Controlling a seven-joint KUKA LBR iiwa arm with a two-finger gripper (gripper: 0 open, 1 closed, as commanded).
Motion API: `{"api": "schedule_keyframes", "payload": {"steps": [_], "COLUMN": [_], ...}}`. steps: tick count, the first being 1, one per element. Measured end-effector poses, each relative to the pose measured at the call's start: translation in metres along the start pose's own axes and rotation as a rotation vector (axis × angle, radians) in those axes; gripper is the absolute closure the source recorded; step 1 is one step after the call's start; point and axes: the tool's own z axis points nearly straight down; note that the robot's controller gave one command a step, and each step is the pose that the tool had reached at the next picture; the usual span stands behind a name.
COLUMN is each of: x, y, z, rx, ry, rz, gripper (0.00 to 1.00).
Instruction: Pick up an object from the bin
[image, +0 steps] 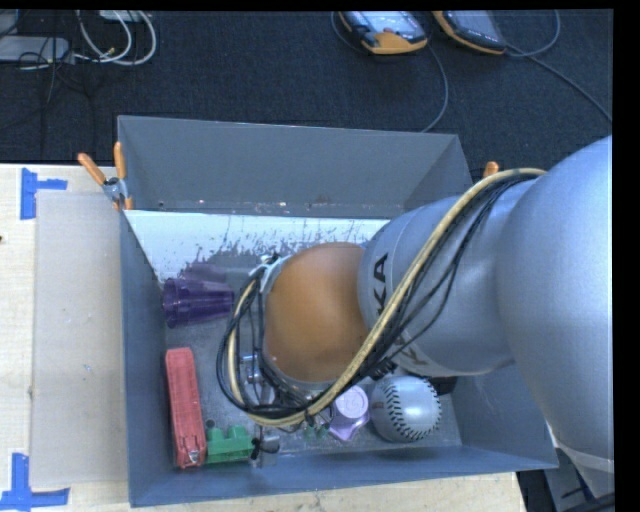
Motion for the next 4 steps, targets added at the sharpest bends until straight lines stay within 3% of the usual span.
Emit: {"api": "schedule_keyframes", "payload": {"steps": [1,2,3,4], "x": [-0.001,-0.005,-0.008,0.0], "y": [0.013,0.009,0.013,0.009], "z": [0.006,-0.003,0.062,0.063], "rx": [0.001,0.0,-0.001,0.001], "ry": [0.004,0.001,-0.006,0.005], "rz": [-0.045,0.127,0.105,0.215], "gripper": [0.0,0.0,0.0,1.0]}}
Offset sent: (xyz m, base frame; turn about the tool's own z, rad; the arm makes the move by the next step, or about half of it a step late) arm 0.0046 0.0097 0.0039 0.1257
